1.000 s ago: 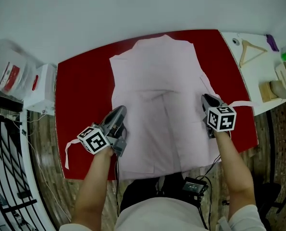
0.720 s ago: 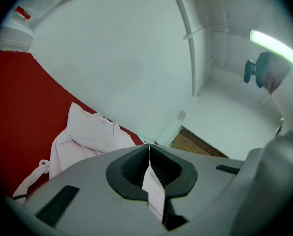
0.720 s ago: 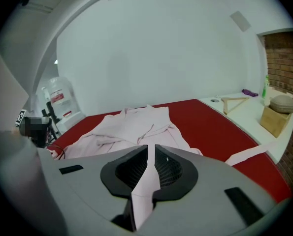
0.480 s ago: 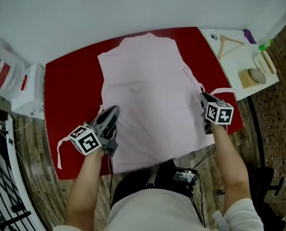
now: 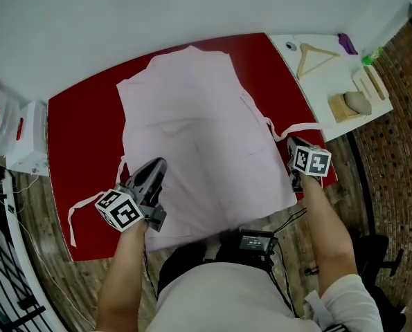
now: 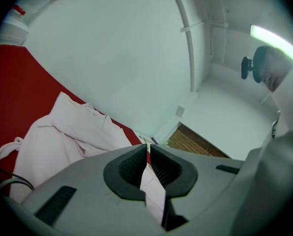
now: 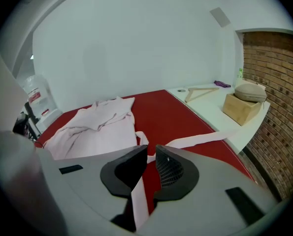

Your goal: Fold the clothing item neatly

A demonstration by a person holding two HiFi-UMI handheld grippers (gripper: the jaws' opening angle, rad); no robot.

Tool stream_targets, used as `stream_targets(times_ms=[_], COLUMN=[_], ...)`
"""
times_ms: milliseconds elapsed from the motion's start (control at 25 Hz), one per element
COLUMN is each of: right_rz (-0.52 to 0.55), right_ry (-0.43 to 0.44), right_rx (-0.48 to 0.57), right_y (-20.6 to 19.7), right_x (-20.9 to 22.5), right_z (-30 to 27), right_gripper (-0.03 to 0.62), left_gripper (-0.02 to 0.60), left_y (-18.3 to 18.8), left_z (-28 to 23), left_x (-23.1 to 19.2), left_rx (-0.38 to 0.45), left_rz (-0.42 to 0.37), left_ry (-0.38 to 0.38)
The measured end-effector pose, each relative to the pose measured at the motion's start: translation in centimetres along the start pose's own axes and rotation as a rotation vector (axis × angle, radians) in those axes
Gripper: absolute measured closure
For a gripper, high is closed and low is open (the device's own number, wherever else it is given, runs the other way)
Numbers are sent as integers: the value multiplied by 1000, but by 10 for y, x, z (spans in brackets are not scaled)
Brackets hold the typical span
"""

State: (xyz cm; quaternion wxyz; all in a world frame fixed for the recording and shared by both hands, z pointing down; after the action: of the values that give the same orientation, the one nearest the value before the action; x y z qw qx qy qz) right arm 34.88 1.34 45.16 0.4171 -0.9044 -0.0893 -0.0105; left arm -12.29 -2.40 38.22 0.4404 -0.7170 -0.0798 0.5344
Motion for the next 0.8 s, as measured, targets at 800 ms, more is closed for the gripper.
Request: stream_targets(times_ms=[800], right_rz=[128], right_ry=[-223], right_rx=[-47], right_y=[7], right_x=[186], right_z=[-43], right_gripper=[440], left_gripper=[569], left_y=[-47], left_z=[-118], left_x=[53], left_rx=[-88], left_rz=[-9], left_ry=[3])
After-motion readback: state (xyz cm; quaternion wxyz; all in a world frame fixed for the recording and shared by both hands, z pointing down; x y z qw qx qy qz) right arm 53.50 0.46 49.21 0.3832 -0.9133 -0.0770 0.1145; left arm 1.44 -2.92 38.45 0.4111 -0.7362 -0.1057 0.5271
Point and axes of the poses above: the fingertips, and each gripper's own axes: z backward along the fingers, x to its right, y out of its top, the point moved 6 cm from there along z, backward along the fingers, and after that the axes turned 2 degrees about x, right-handed, at the moved point
